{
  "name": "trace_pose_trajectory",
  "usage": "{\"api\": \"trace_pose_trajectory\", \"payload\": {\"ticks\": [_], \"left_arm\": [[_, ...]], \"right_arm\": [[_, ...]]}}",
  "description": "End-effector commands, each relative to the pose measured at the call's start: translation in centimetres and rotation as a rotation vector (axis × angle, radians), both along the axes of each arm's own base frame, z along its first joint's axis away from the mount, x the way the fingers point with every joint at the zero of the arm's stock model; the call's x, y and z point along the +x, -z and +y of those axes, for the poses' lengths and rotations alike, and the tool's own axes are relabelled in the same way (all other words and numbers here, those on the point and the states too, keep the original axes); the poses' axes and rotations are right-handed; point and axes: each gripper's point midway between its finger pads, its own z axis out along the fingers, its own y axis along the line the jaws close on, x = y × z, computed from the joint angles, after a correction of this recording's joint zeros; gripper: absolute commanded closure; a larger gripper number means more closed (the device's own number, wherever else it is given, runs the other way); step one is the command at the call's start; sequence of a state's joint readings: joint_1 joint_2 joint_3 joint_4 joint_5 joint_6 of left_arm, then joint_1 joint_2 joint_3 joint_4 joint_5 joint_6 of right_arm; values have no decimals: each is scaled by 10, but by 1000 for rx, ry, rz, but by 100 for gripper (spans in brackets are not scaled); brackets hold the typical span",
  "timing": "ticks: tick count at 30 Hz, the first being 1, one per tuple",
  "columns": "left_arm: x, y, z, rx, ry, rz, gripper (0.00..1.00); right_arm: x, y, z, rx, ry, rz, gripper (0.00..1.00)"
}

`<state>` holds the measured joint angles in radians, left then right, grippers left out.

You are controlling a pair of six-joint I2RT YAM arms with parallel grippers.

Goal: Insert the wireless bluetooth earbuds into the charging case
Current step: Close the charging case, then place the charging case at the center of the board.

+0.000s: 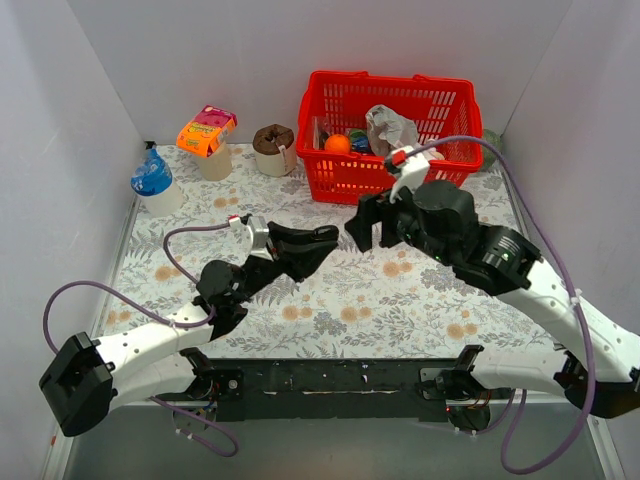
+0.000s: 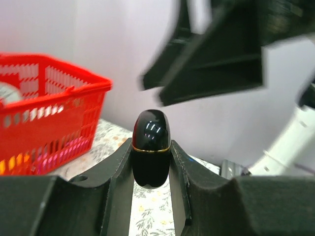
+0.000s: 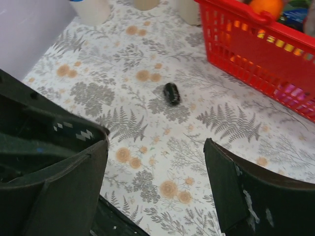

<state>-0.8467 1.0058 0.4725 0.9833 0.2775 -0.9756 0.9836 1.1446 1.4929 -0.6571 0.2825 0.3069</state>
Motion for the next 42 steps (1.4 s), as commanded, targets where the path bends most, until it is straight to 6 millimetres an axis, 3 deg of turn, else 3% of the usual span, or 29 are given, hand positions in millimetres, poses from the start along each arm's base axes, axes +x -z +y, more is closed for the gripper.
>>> {"api": "trace_pose_trajectory", "payload": {"ticks": [1,3,4,5,7,8,9,11,15,16,21,28,34,42], "left_arm": [[64,28,30,-16,-330,369,100],[87,55,45,5,-414,541,100],[92,83,51,65,-431,640,100],[110,101,69,76,-477,715,100],[115,135,82,125,-489,887,100],[128,148,103,128,-563,936,100],[129,162,109,150,-569,987,100],[132,186,132,142,-612,1055,100],[129,219,139,128,-473,1185,100],[131,235,136,148,-440,1232,100],[142,245,123,182,-323,1245,97],[160,281,121,278,-316,1320,93],[152,308,122,305,-314,1402,69],[142,327,133,362,-377,1504,55]], "right_arm": [[19,-13,-45,90,219,-83,13],[17,16,-41,21,189,2,11],[19,35,-35,-28,175,45,11],[15,46,-29,-43,140,76,11],[13,73,-21,-65,110,118,12],[8,80,-16,-54,75,132,12],[7,73,-11,-9,56,111,12],[1,88,-9,-12,24,125,12],[-1,96,-10,-27,12,126,12],[0,98,-11,-32,13,128,12],[-5,106,-9,-27,-5,146,12],[-7,112,-16,-39,9,147,11],[-6,111,-25,-55,38,136,9],[-2,106,-35,-67,80,117,6]]}}
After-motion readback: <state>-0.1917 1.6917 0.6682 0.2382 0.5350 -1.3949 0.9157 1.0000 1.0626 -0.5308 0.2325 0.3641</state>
